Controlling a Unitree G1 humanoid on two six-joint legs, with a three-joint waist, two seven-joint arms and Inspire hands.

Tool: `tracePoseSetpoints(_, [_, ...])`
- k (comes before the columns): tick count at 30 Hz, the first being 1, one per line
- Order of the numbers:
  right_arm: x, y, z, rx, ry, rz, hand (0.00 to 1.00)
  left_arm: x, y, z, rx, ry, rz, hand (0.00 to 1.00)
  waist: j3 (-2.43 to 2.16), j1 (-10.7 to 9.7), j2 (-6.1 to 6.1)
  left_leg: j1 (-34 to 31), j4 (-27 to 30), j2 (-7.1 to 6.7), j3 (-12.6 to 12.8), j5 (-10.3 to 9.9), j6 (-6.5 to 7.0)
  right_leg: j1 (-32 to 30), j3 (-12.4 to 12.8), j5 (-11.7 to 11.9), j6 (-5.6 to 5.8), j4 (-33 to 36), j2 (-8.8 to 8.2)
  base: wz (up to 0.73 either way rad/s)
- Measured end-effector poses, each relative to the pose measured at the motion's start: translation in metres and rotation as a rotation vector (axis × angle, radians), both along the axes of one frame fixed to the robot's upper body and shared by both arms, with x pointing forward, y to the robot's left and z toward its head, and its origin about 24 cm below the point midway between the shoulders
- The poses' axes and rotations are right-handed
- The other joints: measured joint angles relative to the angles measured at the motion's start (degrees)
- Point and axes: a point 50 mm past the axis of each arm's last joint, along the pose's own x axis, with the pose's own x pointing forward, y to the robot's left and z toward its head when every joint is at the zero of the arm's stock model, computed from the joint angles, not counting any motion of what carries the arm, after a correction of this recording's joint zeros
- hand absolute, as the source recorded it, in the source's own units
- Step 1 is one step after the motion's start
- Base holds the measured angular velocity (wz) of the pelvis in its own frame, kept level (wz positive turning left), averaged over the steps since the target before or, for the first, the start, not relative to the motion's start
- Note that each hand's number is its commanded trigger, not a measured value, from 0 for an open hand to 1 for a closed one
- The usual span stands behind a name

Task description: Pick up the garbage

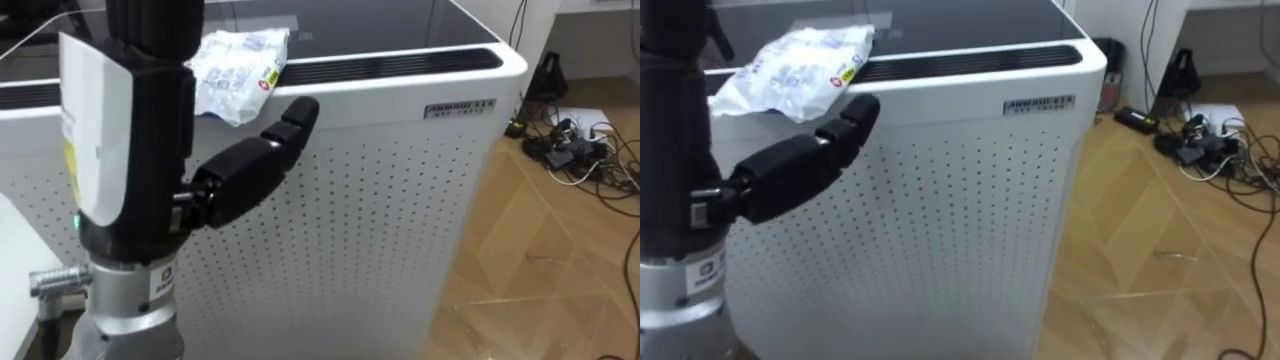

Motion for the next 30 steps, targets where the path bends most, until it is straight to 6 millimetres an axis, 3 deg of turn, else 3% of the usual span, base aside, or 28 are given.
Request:
tracePoseSetpoints(10, [-0.003, 0.001, -0.002, 0.01, 0.026, 0.039, 1.0, -0.004, -0.002, 0.007, 0.047, 0.009, 0.0, 0.0, -0.3, 0.9, 0.5, 0.8, -1.5, 0.05, -0.5, 0.1, -0.16, 1.2, 0.0, 0.2, -0.08, -2.0, 0.41, 0.03])
tracePoseSetpoints(20, [-0.009, -0.004, -0.003, -0.021, 0.061, 0.077, 1.0, -0.002, 0.009, -0.015, 0.195, 0.123, 0.07, 0.0, -0.42, 0.8, 1.51, 3.5, -4.5, 0.15, -0.5, 0.3, -0.56, 3.3, 0.0, 0.3, 0.08, -3.9, 0.74, 0.0])
tracePoseSetpoints(26, [-0.009, -0.008, -0.003, -0.03, 0.063, 0.075, 1.0, -0.003, 0.019, -0.038, 0.305, 0.257, 0.112, 0.0, -0.15, 0.6, 1.9, 3.0, -4.6, 0.13, -0.5, 0.4, -0.6, 2.9, 0.0, 0.4, 0.17, -3.9, 0.74, 0.0])
tracePoseSetpoints(30, [-0.008, -0.01, -0.002, -0.035, 0.054, 0.078, 1.0, -0.003, 0.02, -0.039, 0.313, 0.263, 0.117, 0.0, 0.15, 0.7, 2.67, 3.1, -4.9, 0.12, -0.5, 0.4, -0.6, 2.9, -0.2, 0.6, 0.29, -3.9, 0.74, 0.0])
